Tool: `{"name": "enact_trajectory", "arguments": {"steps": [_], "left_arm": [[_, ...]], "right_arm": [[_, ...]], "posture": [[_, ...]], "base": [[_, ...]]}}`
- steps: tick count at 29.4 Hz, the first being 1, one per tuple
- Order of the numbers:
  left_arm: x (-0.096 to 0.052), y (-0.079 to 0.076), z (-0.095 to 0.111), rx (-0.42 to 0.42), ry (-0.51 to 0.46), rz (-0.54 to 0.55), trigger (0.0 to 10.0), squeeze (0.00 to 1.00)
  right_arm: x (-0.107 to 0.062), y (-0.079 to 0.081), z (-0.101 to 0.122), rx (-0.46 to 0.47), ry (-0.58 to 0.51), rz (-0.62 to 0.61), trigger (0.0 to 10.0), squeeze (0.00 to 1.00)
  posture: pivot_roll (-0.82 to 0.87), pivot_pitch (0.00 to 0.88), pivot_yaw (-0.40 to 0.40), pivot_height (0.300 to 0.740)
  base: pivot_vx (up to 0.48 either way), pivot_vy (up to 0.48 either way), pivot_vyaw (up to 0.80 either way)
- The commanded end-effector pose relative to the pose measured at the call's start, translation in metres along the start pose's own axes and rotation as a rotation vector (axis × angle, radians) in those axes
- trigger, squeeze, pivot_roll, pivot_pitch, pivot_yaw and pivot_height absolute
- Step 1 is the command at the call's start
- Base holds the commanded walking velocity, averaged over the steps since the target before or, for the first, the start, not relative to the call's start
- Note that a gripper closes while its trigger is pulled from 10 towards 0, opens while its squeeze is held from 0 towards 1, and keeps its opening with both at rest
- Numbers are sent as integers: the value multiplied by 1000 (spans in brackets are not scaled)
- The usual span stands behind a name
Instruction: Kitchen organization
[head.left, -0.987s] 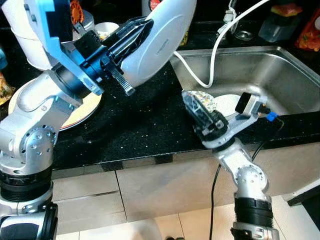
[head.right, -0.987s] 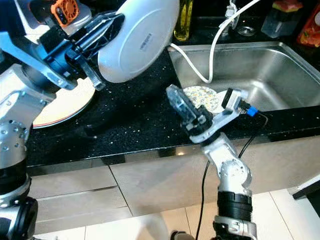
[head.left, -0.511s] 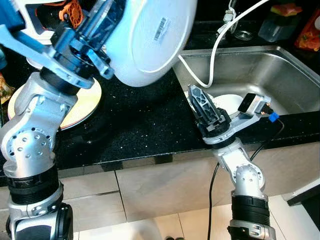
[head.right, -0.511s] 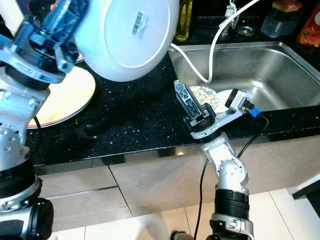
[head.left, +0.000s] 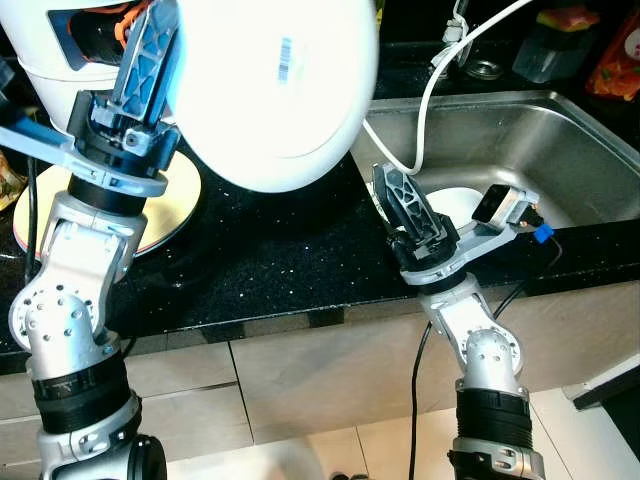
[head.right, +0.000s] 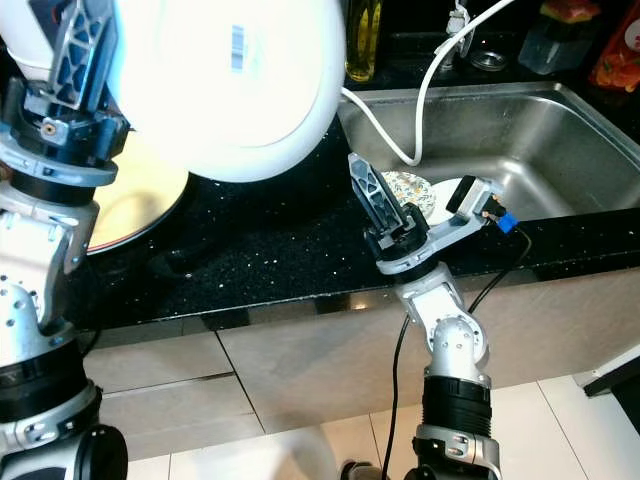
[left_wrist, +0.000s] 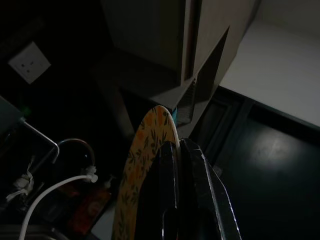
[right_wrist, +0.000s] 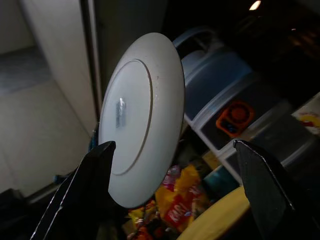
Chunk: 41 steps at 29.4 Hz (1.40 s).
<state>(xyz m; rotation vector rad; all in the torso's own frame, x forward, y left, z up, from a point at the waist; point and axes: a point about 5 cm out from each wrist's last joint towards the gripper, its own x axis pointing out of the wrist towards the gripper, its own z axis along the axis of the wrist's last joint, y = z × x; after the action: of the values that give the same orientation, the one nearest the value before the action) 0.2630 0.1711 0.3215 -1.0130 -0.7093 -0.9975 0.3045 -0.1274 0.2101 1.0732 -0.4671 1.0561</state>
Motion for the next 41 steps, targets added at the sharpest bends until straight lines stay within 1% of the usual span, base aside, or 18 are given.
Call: {"name": "enact_trajectory", "arguments": {"steps": [1, 5, 8, 14, 17, 21, 24, 27, 28, 29, 31, 33, 35, 38, 40, 41], "left_arm": [[-4, 3, -5, -55, -11, 21, 0, 0], [-5, 6, -7, -86, -24, 39, 0, 0], [-6, 8, -12, -136, -33, 51, 0, 0], [-7, 8, -19, -175, -28, 55, 0, 0], [-7, 5, -23, -201, -26, 48, 0, 0], [-6, 4, -25, -212, -25, 45, 0, 0], [-6, 3, -26, -216, -23, 41, 0, 0], [-6, 2, -26, -213, -23, 40, 0, 0], [-6, 2, -26, -213, -23, 40, 0, 0], [-6, 2, -25, -211, -23, 39, 0, 0], [-6, 2, -25, -211, -23, 39, 0, 0], [-7, 2, -24, -210, -24, 38, 0, 0], [-7, 2, -24, -210, -24, 38, 0, 0], [-7, 2, -23, -211, -26, 35, 0, 0], [-7, 2, -23, -212, -27, 33, 0, 0], [-7, 2, -24, -217, -29, 32, 0, 0]], "right_arm": [[7, 8, 1, 23, -8, 78, 10000, 0], [8, 13, 0, 35, 2, 115, 10000, 0], [10, 20, -8, 47, 57, 163, 10000, 0], [10, 21, -15, 46, 104, 168, 10000, 0], [9, 21, -22, 45, 154, 159, 10000, 0], [9, 22, -25, 49, 166, 160, 10000, 0], [8, 19, -23, 44, 147, 140, 10000, 0], [7, 13, -15, 30, 85, 99, 10000, 0], [7, 13, -15, 30, 85, 99, 10000, 0], [5, 10, -8, 27, 48, 76, 10000, 0], [5, 10, -8, 27, 48, 76, 10000, 0], [1, 2, 2, 6, 1, 17, 10000, 0], [1, 2, 2, 6, 1, 17, 10000, 0], [-2, -2, 3, -7, 0, -20, 10000, 0], [-2, -3, -1, -7, 20, -31, 10000, 0], [-2, -4, -7, -2, 50, -35, 10000, 0]], "posture": [[97, 84, -32, 740], [97, 84, -32, 740], [92, 85, -33, 740], [89, 85, -31, 740], [87, 85, -30, 740], [86, 84, -30, 740], [88, 84, -29, 740], [90, 84, -30, 740], [90, 84, -30, 740], [90, 85, -30, 740], [90, 85, -30, 740], [87, 84, -30, 740], [87, 84, -30, 740], [86, 84, -31, 740], [86, 83, -31, 740], [84, 83, -30, 740]], "base": [[0, 0, 0], [0, 0, 0], [0, 0, 0], [0, 0, 0], [0, 0, 0], [0, 0, 0], [0, 0, 0], [0, 0, 0], [0, 0, 0], [0, 0, 0], [0, 0, 0], [0, 0, 0], [0, 0, 0], [0, 0, 0], [0, 0, 0], [0, 0, 0]]}}
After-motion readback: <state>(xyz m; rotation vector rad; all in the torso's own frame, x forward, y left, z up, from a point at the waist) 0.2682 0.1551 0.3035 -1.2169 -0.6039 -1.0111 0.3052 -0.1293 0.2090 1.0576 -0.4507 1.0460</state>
